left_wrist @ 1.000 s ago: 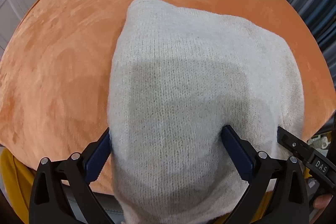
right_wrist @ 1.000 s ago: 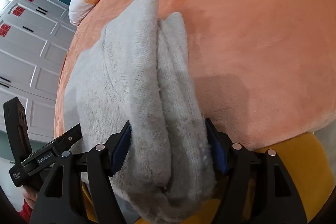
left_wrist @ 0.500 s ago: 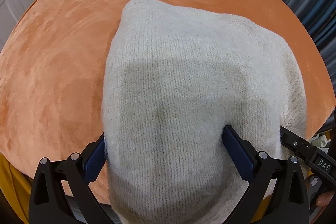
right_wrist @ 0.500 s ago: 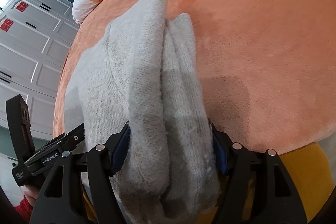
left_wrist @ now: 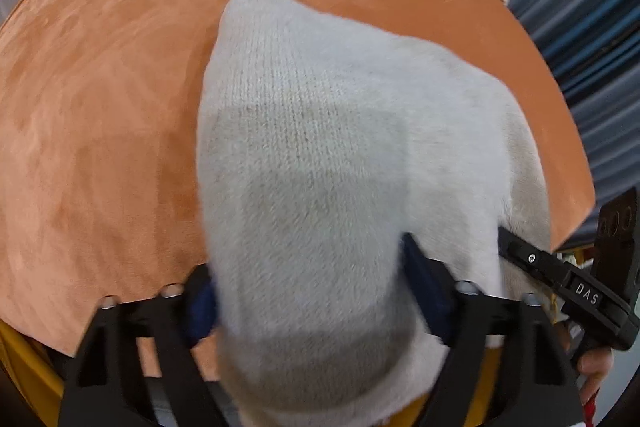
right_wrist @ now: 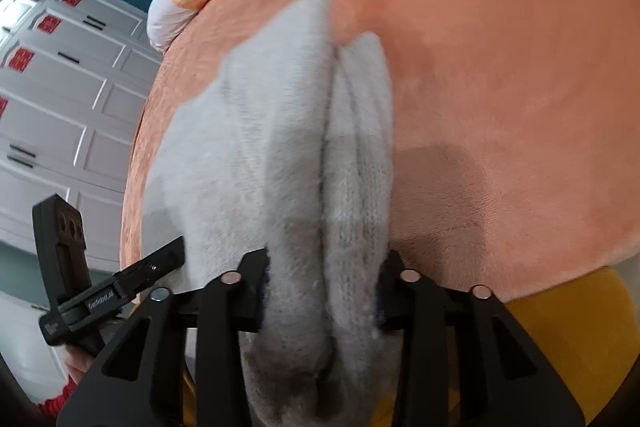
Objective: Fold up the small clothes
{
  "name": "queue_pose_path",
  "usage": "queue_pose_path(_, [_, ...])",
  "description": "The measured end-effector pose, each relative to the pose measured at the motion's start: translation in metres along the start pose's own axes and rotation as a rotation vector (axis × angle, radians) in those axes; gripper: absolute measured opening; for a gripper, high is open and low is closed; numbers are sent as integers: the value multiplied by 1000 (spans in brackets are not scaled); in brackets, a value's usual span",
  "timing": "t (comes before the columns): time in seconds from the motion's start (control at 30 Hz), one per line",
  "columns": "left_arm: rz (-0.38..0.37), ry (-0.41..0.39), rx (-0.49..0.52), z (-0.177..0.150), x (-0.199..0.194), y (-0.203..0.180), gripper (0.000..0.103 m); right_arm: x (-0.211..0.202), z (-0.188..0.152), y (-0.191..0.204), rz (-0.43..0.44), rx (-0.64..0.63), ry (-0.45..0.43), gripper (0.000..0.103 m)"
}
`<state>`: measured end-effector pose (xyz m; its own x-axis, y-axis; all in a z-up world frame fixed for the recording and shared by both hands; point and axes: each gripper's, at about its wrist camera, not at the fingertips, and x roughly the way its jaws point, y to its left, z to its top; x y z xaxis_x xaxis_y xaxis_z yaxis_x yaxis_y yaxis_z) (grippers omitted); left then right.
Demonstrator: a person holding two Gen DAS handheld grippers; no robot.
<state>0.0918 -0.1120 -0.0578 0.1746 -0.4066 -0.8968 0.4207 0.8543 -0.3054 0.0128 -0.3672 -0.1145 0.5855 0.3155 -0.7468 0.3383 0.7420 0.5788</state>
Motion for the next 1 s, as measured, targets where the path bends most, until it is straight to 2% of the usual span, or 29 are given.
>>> queue_pose_path(0.07, [-22,0,8,-2,-8,2,59,-12,-3,7,22,-13,-16,33])
queue_pose_path(0.17, [-38,21,3,-6,-4,6,58,-12,-7,4,6,6,7,34])
queue_pose_path(0.23, [-21,23,17,-7,-1,5,62,1,-8,-7,-31,41,51,40])
queue_pose_path(0.3, [-10,39,12,-3,5,4,75,7,-6,-16,11,102,34,50])
queue_pose_path(0.37, [-38,48,-17,2,9,7,75,12,-3,-24,46,165,52,50])
queue_pose_path(0.4, [-50,48,-19,2,8,7,69,13,-2,-25,51,187,59,47])
queue_pose_path(0.43, [-63,46,-15,4,5,7,64,11,0,-21,50,176,66,38])
queue_pose_path(0.5, [-97,24,1,7,-11,8,48,-1,1,-3,18,103,43,32])
queue_pose_path(0.57, [-161,-20,1,11,-39,10,40,-21,0,16,39,56,-6,31])
queue_pose_path(0.6, [-183,-38,5,14,-50,10,39,-39,0,31,86,33,-49,30])
queue_pose_path(0.77, [-255,-215,76,29,-138,8,37,-99,3,91,187,-82,-188,30])
queue_pose_path(0.87, [-270,-318,103,34,-184,16,37,-120,3,125,254,-148,-258,30])
queue_pose_path(0.9, [-267,-363,116,36,-202,23,37,-128,4,140,301,-173,-290,30])
queue_pose_path(1.0, [-217,-423,112,46,-219,44,41,-124,14,167,357,-216,-320,33])
